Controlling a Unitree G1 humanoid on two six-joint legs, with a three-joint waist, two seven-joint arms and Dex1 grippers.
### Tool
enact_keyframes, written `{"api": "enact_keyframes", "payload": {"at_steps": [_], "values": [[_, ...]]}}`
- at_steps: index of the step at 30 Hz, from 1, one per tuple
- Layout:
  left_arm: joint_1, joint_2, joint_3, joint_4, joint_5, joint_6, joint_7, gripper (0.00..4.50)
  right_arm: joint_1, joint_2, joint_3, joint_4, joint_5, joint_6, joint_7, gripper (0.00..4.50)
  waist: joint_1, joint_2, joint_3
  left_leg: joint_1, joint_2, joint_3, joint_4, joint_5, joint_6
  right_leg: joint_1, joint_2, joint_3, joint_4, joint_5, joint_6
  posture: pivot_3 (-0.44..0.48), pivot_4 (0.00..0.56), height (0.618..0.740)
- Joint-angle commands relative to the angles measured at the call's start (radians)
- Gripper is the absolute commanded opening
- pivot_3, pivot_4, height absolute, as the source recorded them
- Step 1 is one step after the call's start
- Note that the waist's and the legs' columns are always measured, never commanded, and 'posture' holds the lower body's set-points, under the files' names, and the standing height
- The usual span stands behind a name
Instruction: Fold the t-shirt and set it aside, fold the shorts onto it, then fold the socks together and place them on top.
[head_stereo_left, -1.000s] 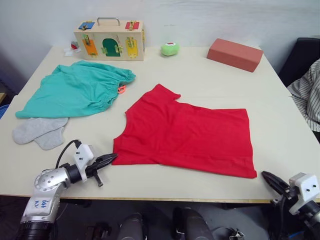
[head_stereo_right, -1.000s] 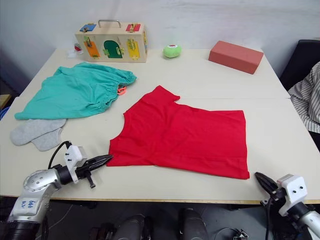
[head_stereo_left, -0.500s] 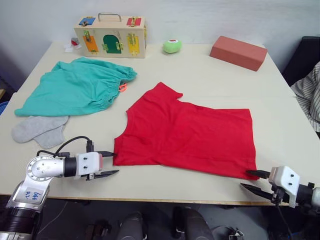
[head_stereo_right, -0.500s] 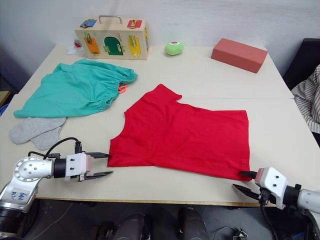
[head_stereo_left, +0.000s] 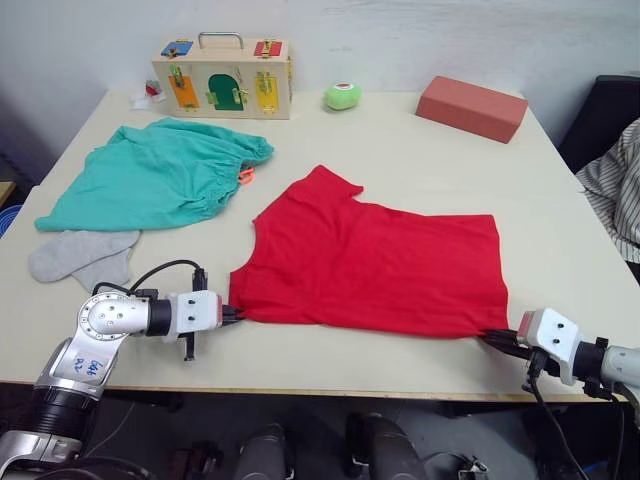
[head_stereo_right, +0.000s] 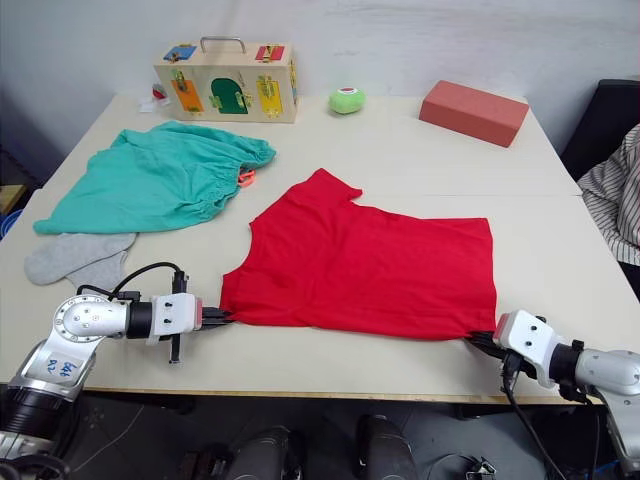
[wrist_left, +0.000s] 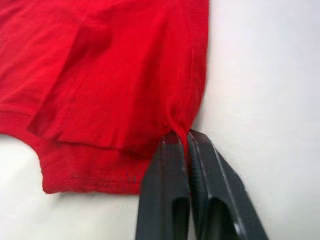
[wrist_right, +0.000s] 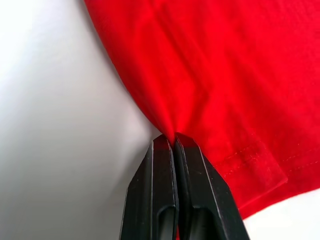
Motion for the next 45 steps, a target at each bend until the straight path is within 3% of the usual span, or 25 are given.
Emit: {"api": "enact_keyframes", "payload": {"at_steps": [1, 4, 9, 14, 18, 25, 28, 31, 33, 37, 41, 43, 45], "values": [[0.09, 0.031, 0.024, -0.075, -0.069, 0.082, -0.046, 0.01, 0.026, -0.029, -0.006, 0.025, 0.007, 0.001, 0.044, 0.0, -0.004, 0.0, 0.0, 0.0, 0.0, 0.0, 0.0, 0.001, 0.002, -0.001, 0.0, 0.0, 0.001, 0.0, 0.0, 0.0, 0.15, 0.74], [0.165, 0.051, 0.06, -0.157, -0.104, 0.109, -0.045, 0.01, 0.059, -0.037, -0.018, 0.018, 0.029, -0.014, 0.086, 0.0, -0.003, 0.0, 0.0, 0.0, 0.0, 0.0, -0.002, 0.001, 0.0, -0.002, 0.0, 0.0, 0.001, -0.001, -0.001, 0.0, 0.15, 0.74], [0.441, 0.048, 0.221, -0.421, -0.199, 0.211, 0.021, 0.01, 0.199, -0.056, -0.106, 0.017, 0.069, -0.066, 0.155, 0.0, -0.001, -0.001, 0.0, -0.001, 0.0, 0.0, -0.003, -0.001, -0.004, -0.002, 0.001, -0.001, 0.0, -0.005, 0.0, 0.0, 0.15, 0.74], [0.586, 0.026, 0.282, -0.485, -0.183, 0.189, 0.055, 0.01, 0.301, -0.035, -0.16, -0.034, 0.114, -0.048, 0.162, 0.0, 0.017, -0.003, 0.0, -0.001, 0.0, 0.0, 0.0, -0.008, 0.004, 0.0, 0.0, 0.0, -0.003, -0.005, 0.002, 0.0, 0.15, 0.74], [0.641, 0.011, 0.3, -0.501, -0.165, 0.167, 0.076, 0.01, 0.369, -0.015, -0.15, -0.094, 0.122, -0.046, 0.16, 0.0, 0.023, -0.003, 0.0, -0.001, 0.0, -0.001, 0.0, -0.01, -0.001, 0.0, 0.001, 0.0, -0.003, -0.006, 0.0, 0.0, 0.15, 0.74], [0.652, -0.02, 0.293, -0.469, -0.131, 0.143, 0.119, 0.01, 0.372, 0.009, -0.121, -0.096, 0.084, -0.049, 0.107, 0.0, 0.022, -0.005, -0.001, -0.001, 0.001, -0.001, 0.0, -0.009, -0.003, 0.0, 0.002, 0.0, -0.003, -0.007, -0.002, 0.0, 0.15, 0.74], [0.657, -0.035, 0.304, -0.484, -0.187, 0.181, 0.117, 0.01, 0.361, 0.007, -0.124, -0.074, 0.089, -0.032, 0.093, 0.0, 0.02, -0.008, -0.003, -0.001, 0.001, -0.001, 0.0, -0.009, -0.002, 0.0, 0.002, 0.0, -0.003, -0.007, -0.002, 0.0, 0.15, 0.74], [0.665, -0.048, 0.324, -0.513, -0.246, 0.225, 0.115, 0.73, 0.376, 0.003, -0.138, -0.081, 0.146, 0.034, 0.111, 0.0, 0.021, -0.01, -0.004, -0.001, 0.001, -0.001, 0.0, -0.009, -0.002, 0.0, 0.002, 0.0, -0.003, -0.007, -0.002, 0.0, 0.15, 0.74], [0.699, -0.025, 0.342, -0.533, -0.283, 0.264, 0.078, 1.31, 0.387, 0.001, -0.139, -0.098, 0.181, 0.053, 0.142, 0.43, 0.022, -0.011, -0.005, -0.001, 0.001, -0.001, 0.0, -0.008, -0.002, 0.0, 0.001, 0.0, -0.002, -0.007, -0.002, 0.0, 0.15, 0.74], [0.75, 0.01, 0.382, -0.556, -0.332, 0.318, 0.021, 2.61, 0.416, -0.006, -0.161, -0.133, 0.235, 0.097, 0.184, 1.7, 0.022, -0.011, -0.006, -0.001, 0.001, -0.001, 0.0, -0.009, -0.002, 0.0, 0.001, -0.001, -0.002, -0.007, -0.002, 0.0, 0.15, 0.74], [0.801, 0.09, 0.502, -0.552, -0.439, 0.464, -0.075, 3.88, 0.523, -0.09, -0.292, -0.236, 0.345, 0.294, 0.27, 3.07, 0.025, -0.009, -0.004, -0.002, 0.001, -0.002, 0.0, -0.008, -0.001, -0.002, 0.001, -0.001, -0.001, -0.008, -0.003, 0.0, 0.15, 0.74], [0.784, 0.146, 0.553, -0.51, -0.524, 0.573, -0.139, 4.49, 0.497, -0.126, -0.32, -0.221, 0.341, 0.338, 0.275, 3.08, 0.024, -0.009, -0.004, -0.002, 0.001, -0.002, 0.0, -0.007, 0.001, -0.002, 0.002, -0.001, -0.001, -0.008, -0.004, 0.0, 0.15, 0.74], [0.741, 0.186, 0.57, -0.475, -0.58, 0.662, -0.165, 4.49, 0.467, -0.141, -0.335, -0.218, 0.374, 0.402, 0.283, 3.08, 0.02, -0.007, -0.002, -0.002, 0.001, -0.002, 0.001, -0.008, -0.002, -0.002, 0.002, -0.001, -0.001, -0.012, -0.011, 0.0, 0.15, 0.74]]}}
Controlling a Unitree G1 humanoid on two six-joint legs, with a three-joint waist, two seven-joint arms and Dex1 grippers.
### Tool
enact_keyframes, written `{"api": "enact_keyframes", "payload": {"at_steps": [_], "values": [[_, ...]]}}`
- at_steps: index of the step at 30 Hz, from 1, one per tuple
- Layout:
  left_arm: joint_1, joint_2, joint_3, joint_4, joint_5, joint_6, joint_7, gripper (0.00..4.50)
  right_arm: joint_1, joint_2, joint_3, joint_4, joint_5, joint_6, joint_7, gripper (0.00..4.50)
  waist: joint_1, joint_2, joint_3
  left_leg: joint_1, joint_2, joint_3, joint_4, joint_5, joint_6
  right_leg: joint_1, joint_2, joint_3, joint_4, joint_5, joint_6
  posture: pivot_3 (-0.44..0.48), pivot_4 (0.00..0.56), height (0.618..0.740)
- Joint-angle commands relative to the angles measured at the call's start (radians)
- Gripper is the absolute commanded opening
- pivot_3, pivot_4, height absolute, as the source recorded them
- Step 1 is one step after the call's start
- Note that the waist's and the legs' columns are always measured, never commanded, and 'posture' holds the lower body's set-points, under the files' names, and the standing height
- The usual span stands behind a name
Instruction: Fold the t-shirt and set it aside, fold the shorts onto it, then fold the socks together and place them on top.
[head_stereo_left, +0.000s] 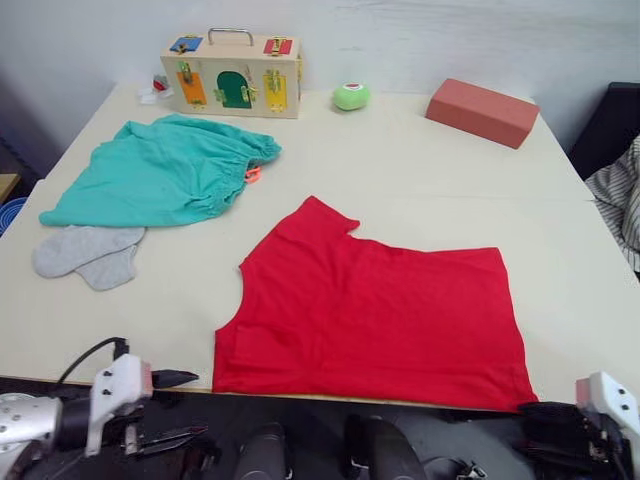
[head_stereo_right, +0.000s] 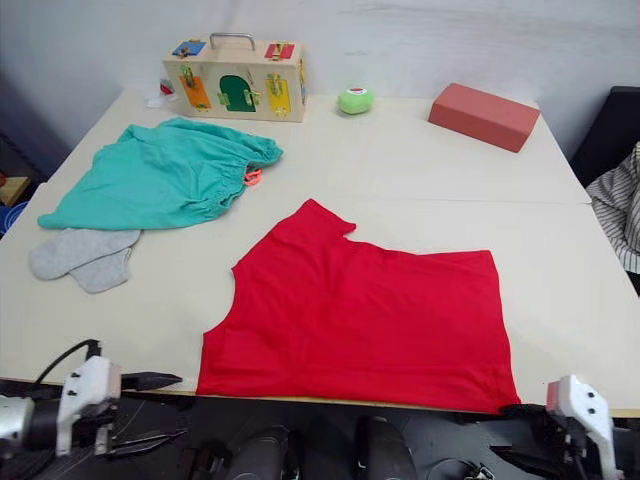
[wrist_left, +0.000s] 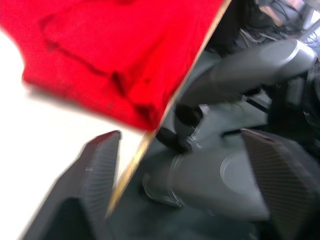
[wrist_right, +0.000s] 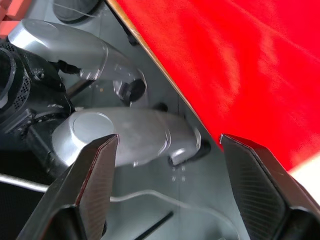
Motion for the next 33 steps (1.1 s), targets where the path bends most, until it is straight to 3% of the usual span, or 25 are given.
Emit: {"api": "enact_keyframes", "payload": {"at_steps": [1, 2, 6, 7, 11, 14, 16, 20, 25, 33], "values": [[-0.107, 0.058, 0.034, 0.081, -0.109, 0.144, -0.045, 4.49, -0.066, -0.032, -0.058, 0.0, 0.085, 0.134, 0.008, 3.08, -0.001, 0.001, 0.001, 0.0, 0.0, 0.0, 0.0, 0.001, 0.0, 0.0, 0.0, 0.0, 0.0, -0.002, -0.004, 0.0, 0.15, 0.74], [-0.179, 0.069, 0.009, 0.12, -0.113, 0.167, -0.036, 4.49, -0.107, -0.04, -0.066, 0.012, 0.108, 0.176, -0.002, 3.08, -0.001, 0.002, 0.002, 0.0, 0.0, 0.0, 0.0, 0.001, 0.0, 0.0, 0.0, 0.0, 0.0, -0.002, -0.004, 0.0, 0.15, 0.74], [-0.438, 0.059, -0.085, 0.262, -0.077, 0.189, -0.009, 4.5, -0.254, -0.047, -0.058, 0.051, 0.111, 0.237, -0.041, 4.37, 0.0, 0.007, 0.004, 0.0, -0.001, 0.0, 0.001, 0.002, 0.0, 0.0, 0.0, 0.001, 0.001, 0.0, -0.003, 0.0, 0.15, 0.74], [-0.524, 0.05, -0.119, 0.301, -0.066, 0.197, 0.005, 4.5, -0.321, -0.051, -0.041, 0.078, 0.111, 0.242, -0.055, 4.44, 0.001, 0.007, 0.004, -0.001, -0.001, 0.0, 0.001, 0.002, 0.0, -0.001, 0.0, 0.001, 0.002, 0.007, 0.009, 0.0, 0.15, 0.74], [-0.845, 0.006, -0.271, 0.469, 0.021, 0.231, 0.064, 4.5, -0.637, -0.043, 0.093, 0.245, 0.036, 0.185, -0.096, 4.44, -0.001, 0.006, 0.006, -0.001, -0.002, 0.0, 0.002, 0.005, 0.002, -0.002, 0.0, 0.0, 0.005, 0.008, 0.01, 0.0, 0.15, 0.74], [-1.155, -0.103, -0.403, 0.686, 0.124, 0.23, 0.105, 4.5, -1.001, 0.005, 0.278, 0.487, -0.098, 0.136, -0.129, 4.44, -0.007, 0.005, 0.006, -0.001, -0.002, 0.002, 0.004, 0.007, -0.002, -0.002, 0.0, 0.0, 0.007, 0.008, 0.011, 0.0, 0.15, 0.74], [-1.291, -0.176, -0.45, 0.813, 0.173, 0.235, 0.131, 4.5, -1.175, 0.041, 0.356, 0.646, -0.179, 0.087, -0.143, 4.44, -0.015, 0.005, 0.007, -0.003, -0.002, 0.003, 0.009, 0.008, -0.002, -0.002, 0.002, 0.0, 0.009, 0.01, 0.013, 0.0, 0.15, 0.74], [-1.466, -0.284, -0.535, 1.069, 0.304, 0.111, 0.165, 4.5, -1.395, 0.086, 0.459, 0.943, -0.299, -0.009, -0.123, 4.44, -0.027, 0.004, 0.007, -0.004, -0.003, 0.006, 0.01, 0.01, -0.001, -0.003, 0.002, 0.002, 0.009, 0.011, 0.014, 0.0, 0.15, 0.74], [-1.656, -0.407, -0.563, 1.391, 0.421, -0.035, 0.253, 4.5, -1.598, 0.152, 0.533, 1.245, -0.419, -0.064, -0.139, 4.44, -0.03, 0.002, 0.009, -0.008, -0.002, 0.015, 0.01, 0.009, 0.0, -0.007, 0.009, -0.001, 0.009, 0.012, 0.018, 0.0, 0.15, 0.74], [-1.802, -0.494, -0.546, 1.646, 0.517, -0.106, 0.352, 4.5, -1.718, 0.21, 0.567, 1.451, -0.534, -0.103, -0.183, 4.44, -0.052, 0.0, 0.01, -0.009, -0.001, 0.022, 0.012, 0.009, 0.0, -0.013, 0.009, 0.006, 0.016, 0.012, 0.019, 0.0, 0.15, 0.74]]}}
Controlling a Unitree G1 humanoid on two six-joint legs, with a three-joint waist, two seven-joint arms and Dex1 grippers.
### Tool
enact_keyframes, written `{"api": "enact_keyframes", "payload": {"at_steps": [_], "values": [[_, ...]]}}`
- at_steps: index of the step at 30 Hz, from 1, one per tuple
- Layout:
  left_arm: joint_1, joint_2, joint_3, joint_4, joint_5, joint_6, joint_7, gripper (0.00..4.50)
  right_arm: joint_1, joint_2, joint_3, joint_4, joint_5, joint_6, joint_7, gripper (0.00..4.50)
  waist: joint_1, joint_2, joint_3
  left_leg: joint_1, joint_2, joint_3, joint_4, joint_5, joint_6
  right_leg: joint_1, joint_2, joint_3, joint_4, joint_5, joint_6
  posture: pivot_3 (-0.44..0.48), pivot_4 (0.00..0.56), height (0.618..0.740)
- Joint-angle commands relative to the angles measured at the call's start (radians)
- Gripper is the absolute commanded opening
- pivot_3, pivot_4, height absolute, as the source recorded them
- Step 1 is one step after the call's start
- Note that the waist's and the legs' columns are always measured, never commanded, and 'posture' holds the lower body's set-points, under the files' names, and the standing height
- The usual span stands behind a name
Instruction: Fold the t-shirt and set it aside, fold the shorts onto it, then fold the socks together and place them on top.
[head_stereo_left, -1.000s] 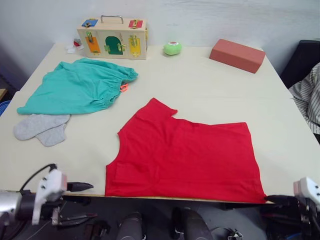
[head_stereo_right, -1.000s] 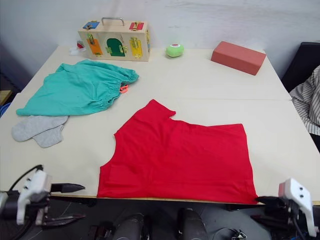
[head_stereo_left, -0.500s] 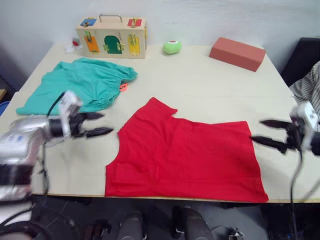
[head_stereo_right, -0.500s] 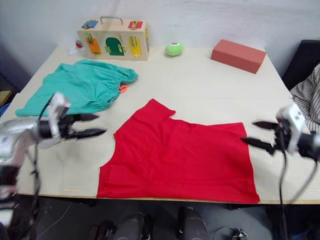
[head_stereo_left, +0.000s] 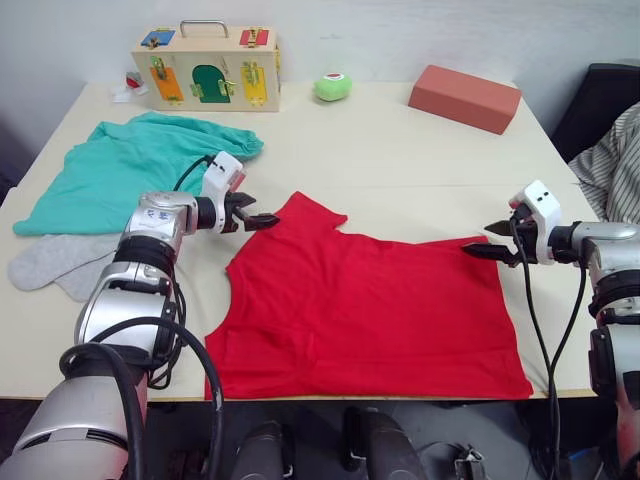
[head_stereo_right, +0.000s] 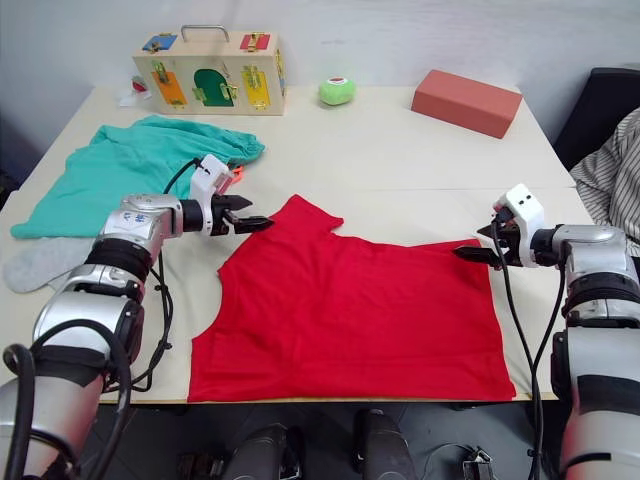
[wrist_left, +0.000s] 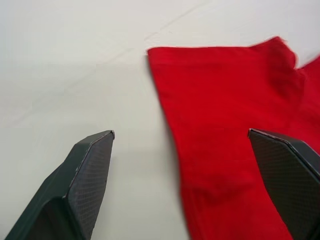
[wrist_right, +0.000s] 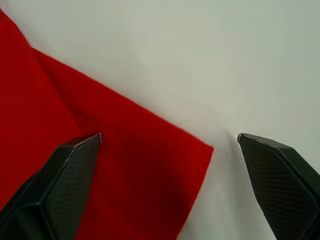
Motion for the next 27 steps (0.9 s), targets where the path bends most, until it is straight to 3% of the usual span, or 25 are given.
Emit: {"api": "enact_keyframes", "payload": {"at_steps": [1, 6, 9, 12, 17, 19, 24, 27], "values": [[-0.034, -0.015, 0.008, 0.044, 0.042, -0.023, 0.03, 4.5, -0.04, -0.001, -0.012, 0.04, -0.028, -0.014, -0.027, 4.44, -0.002, 0.0, 0.0, 0.0, 0.0, 0.0, 0.0, 0.0, 0.0, -0.001, 0.0, 0.001, 0.001, 0.0, 0.0, 0.0, 0.15, 0.74], [-0.04, -0.042, 0.026, 0.079, 0.069, -0.01, 0.061, 4.5, -0.059, 0.01, -0.018, 0.068, -0.054, -0.011, -0.039, 4.44, -0.005, 0.0, 0.0, 0.001, 0.0, 0.0, 0.004, 0.0, 0.0, -0.004, -0.001, 0.005, 0.008, 0.0, 0.0, 0.0, 0.15, 0.74], [-0.03, -0.052, 0.02, 0.089, 0.09, 0.002, 0.061, 4.5, -0.067, 0.014, -0.026, 0.077, -0.064, -0.014, -0.047, 3.48, -0.005, 0.0, 0.0, 0.002, 0.0, 0.001, 0.004, 0.0, -0.001, -0.004, -0.001, 0.006, 0.008, 0.0, 0.0, 0.0, 0.15, 0.74], [-0.018, -0.055, 0.026, 0.094, 0.102, -0.008, 0.069, 3.91, -0.069, 0.023, -0.034, 0.082, -0.07, -0.021, -0.054, 2.43, -0.006, 0.0, 0.0, 0.003, 0.0, 0.002, 0.004, 0.0, -0.001, -0.004, -0.006, 0.007, 0.008, 0.0, 0.0, 0.0, 0.15, 0.74], [-0.008, -0.052, 0.054, 0.096, 0.105, -0.014, 0.087, 2.27, -0.073, 0.043, -0.063, 0.086, -0.057, -0.034, -0.088, 0.53, -0.008, 0.0, 0.0, 0.004, 0.0, 0.003, 0.004, 0.0, -0.001, -0.004, -0.007, 0.007, 0.009, 0.0, -0.001, 0.0, 0.15, 0.74], [0.0, -0.051, 0.058, 0.095, 0.109, -0.02, 0.083, 1.62, -0.072, 0.049, -0.078, 0.087, -0.053, -0.044, -0.106, 0.0, -0.007, 0.0, 0.0, 0.004, 0.0, 0.003, 0.005, 0.0, -0.001, -0.004, -0.008, 0.007, 0.009, 0.0, -0.001, 0.0, 0.15, 0.74], [0.018, -0.041, 0.101, 0.087, 0.09, -0.048, 0.091, 0.01, -0.062, 0.054, -0.095, 0.086, -0.051, -0.06, -0.103, 0.0, -0.007, 0.0, 0.0, 0.003, -0.001, 0.003, 0.005, 0.0, -0.001, -0.004, -0.008, 0.007, 0.009, 0.0, -0.001, 0.0, 0.15, 0.74], [0.028, -0.032, 0.147, 0.077, 0.059, -0.063, 0.069, 0.01, -0.059, 0.045, -0.122, 0.08, -0.028, -0.063, -0.091, 0.0, -0.008, 0.0, 0.0, 0.003, -0.001, 0.003, 0.005, 0.0, -0.001, -0.004, -0.008, 0.007, 0.009, 0.0, -0.001, 0.0, 0.15, 0.74]]}}
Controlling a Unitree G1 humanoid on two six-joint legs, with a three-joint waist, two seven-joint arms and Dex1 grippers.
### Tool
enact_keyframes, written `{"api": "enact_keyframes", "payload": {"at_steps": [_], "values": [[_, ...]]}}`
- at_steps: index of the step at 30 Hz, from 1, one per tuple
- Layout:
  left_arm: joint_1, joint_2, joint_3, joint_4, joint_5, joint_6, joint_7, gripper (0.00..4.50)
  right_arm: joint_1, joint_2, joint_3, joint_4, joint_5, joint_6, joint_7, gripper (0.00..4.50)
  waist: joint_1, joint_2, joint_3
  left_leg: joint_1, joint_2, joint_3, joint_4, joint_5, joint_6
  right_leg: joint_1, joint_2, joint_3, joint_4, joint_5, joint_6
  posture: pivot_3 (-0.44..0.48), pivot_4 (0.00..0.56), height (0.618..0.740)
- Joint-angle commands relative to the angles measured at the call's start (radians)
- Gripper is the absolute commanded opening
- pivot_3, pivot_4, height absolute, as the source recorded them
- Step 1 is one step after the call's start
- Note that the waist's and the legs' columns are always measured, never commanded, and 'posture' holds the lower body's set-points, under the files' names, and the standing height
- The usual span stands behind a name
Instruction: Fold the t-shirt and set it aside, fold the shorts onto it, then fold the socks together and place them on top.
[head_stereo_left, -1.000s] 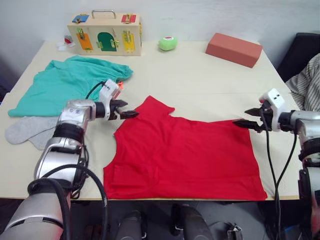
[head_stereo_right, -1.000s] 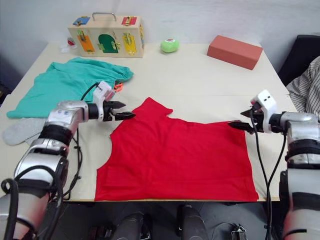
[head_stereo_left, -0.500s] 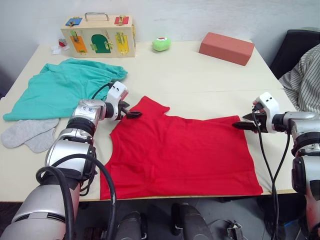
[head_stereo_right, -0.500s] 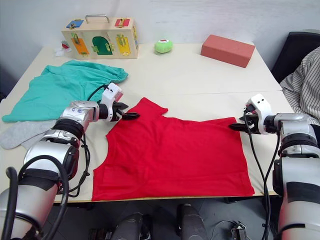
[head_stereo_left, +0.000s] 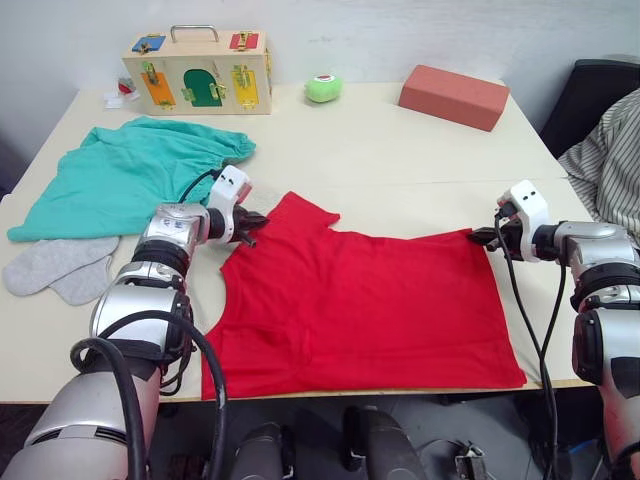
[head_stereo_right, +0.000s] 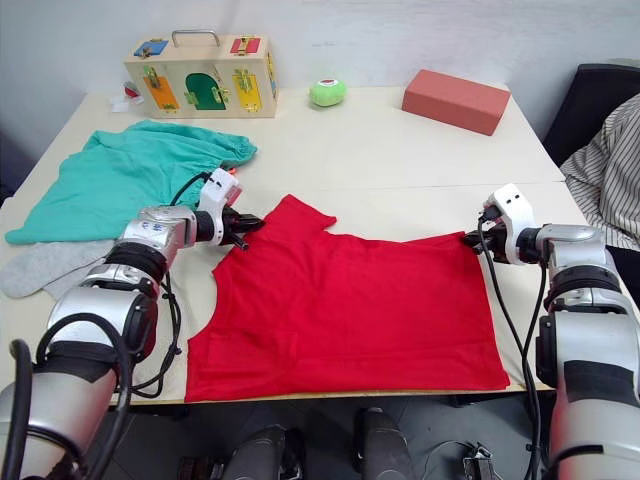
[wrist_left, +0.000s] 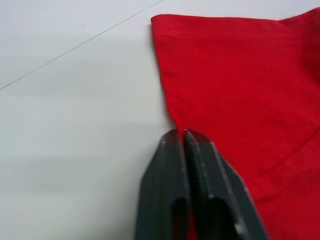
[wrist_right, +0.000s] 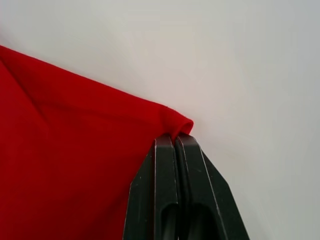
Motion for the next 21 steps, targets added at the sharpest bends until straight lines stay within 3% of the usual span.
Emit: {"api": "enact_keyframes", "payload": {"at_steps": [1, 11, 21], "values": [[0.013, 0.02, 0.049, -0.017, -0.034, -0.03, -0.027, 0.01, -0.001, -0.019, -0.049, -0.011, 0.033, -0.021, 0.017, 0.0, -0.002, 0.0, 0.0, 0.0, 0.0, 0.0, 0.0, 0.0, 0.0, 0.0, 0.0, 0.0, 0.0, 0.0, 0.0, 0.0, 0.15, 0.74], [0.029, 0.036, 0.129, -0.043, -0.086, -0.057, -0.071, 0.01, 0.058, -0.047, -0.132, -0.047, 0.097, -0.04, 0.134, 0.0, -0.002, 0.0, 0.0, 0.0, 0.0, 0.0, 0.0, 0.0, 0.0, 0.0, 0.0, -0.001, 0.001, 0.0, 0.0, 0.0, 0.15, 0.74], [0.043, 0.074, 0.109, -0.096, -0.072, -0.084, -0.174, 0.01, 0.11, -0.08, -0.196, -0.087, 0.161, -0.067, 0.208, 0.0, -0.005, 0.0, 0.0, 0.0, 0.0, 0.0, 0.0, 0.0, 0.0, 0.0, 0.001, -0.001, 0.001, 0.0, 0.0, 0.0, 0.15, 0.74]]}}
